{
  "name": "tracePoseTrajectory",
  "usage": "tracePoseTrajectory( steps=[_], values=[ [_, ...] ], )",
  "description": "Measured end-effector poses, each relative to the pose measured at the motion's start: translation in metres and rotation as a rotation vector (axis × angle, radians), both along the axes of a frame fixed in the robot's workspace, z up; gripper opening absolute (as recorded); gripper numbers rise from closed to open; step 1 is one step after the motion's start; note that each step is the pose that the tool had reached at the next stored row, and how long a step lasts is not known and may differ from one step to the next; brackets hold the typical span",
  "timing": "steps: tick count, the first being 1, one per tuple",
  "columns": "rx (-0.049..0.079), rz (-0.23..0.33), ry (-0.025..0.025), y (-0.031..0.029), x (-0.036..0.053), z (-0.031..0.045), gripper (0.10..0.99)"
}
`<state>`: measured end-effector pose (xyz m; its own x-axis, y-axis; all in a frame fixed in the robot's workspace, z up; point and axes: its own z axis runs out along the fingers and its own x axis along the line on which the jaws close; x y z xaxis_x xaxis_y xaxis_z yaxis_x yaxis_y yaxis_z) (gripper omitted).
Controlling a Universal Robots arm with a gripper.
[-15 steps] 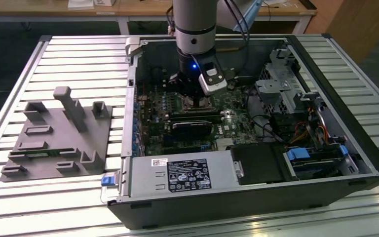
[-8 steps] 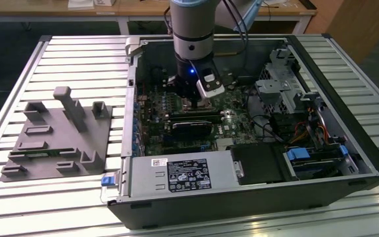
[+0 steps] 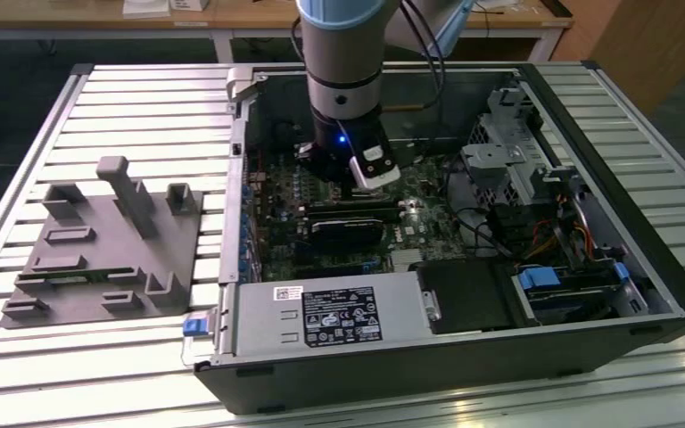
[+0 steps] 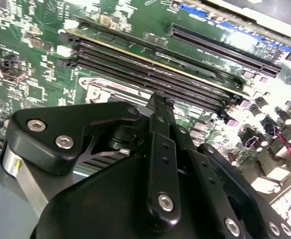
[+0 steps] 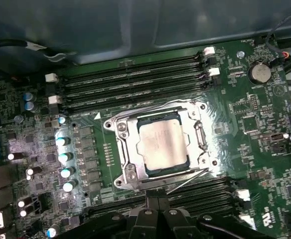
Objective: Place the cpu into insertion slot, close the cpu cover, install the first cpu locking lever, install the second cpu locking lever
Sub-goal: 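Install the second cpu locking lever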
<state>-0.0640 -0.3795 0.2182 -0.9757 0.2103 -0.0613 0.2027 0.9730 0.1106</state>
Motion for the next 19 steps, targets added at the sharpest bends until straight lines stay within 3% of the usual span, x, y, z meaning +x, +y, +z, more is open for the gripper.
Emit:
tracePoseTrajectory(
  steps=[8, 16, 19],
  values=[
    [0.031, 0.001, 0.0000, -0.0086, -0.0070, -0.0064, 0.106],
    [0.103, 0.004, 0.0001, -0.0128, -0.0124, -0.0114, 0.106],
    [0.120, 0.005, 0.0001, -0.0138, -0.0140, -0.0143, 0.106]
  ],
)
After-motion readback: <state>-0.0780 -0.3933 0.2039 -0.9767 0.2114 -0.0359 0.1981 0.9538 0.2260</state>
